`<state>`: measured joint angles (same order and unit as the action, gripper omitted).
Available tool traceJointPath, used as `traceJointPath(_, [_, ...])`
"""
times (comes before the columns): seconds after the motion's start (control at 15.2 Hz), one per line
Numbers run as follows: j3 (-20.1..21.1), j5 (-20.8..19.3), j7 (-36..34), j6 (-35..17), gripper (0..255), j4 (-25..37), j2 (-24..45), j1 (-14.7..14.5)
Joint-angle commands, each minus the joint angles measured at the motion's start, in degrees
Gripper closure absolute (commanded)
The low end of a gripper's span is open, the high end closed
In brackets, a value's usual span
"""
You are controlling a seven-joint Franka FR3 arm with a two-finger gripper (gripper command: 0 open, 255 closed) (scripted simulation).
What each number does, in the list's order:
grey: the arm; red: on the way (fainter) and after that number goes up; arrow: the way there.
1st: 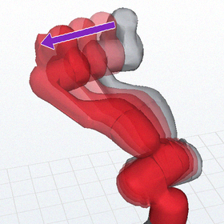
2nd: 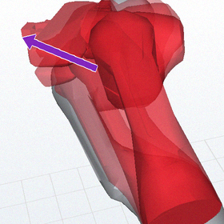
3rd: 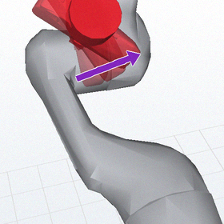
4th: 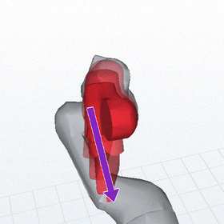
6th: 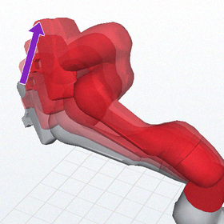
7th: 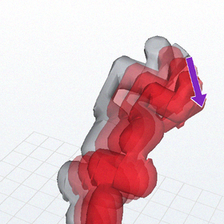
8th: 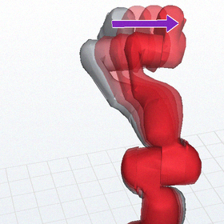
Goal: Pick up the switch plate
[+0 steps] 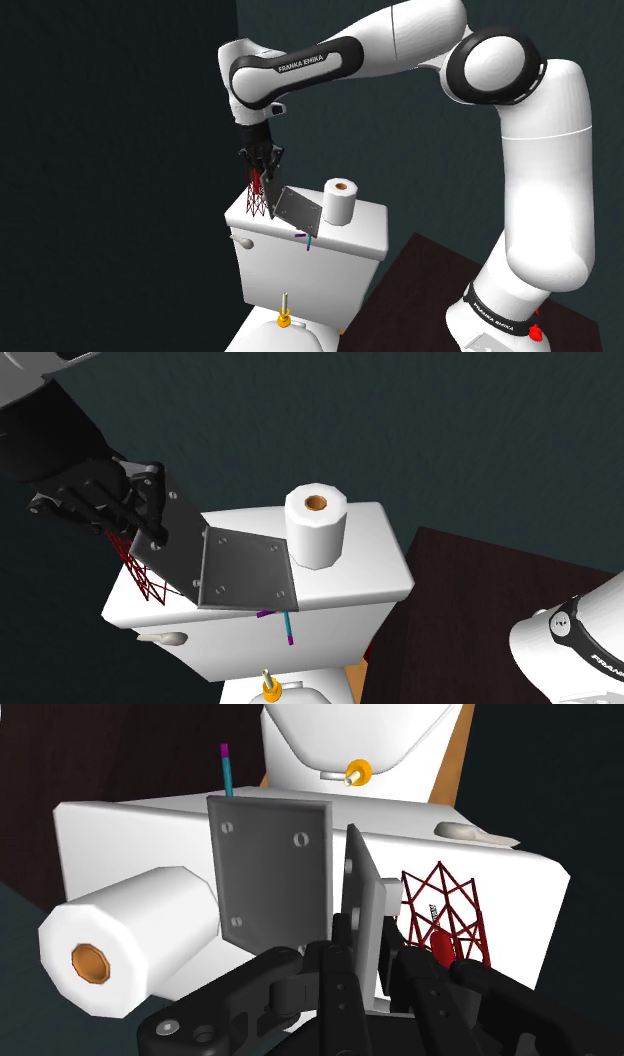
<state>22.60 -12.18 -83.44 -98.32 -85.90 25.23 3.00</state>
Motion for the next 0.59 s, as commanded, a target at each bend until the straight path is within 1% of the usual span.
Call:
traceJointPath(0.0, [0.05,0.08,0.16,1.53,255,1.48,-0.08,-0.12])
traceJointPath(0.4, [0.22,0.36,0.60,5.88,255,5.40,-0.58,-0.41])
traceJointPath(0.53, [0.22,0.37,0.61,5.99,255,5.51,-0.59,-0.42])
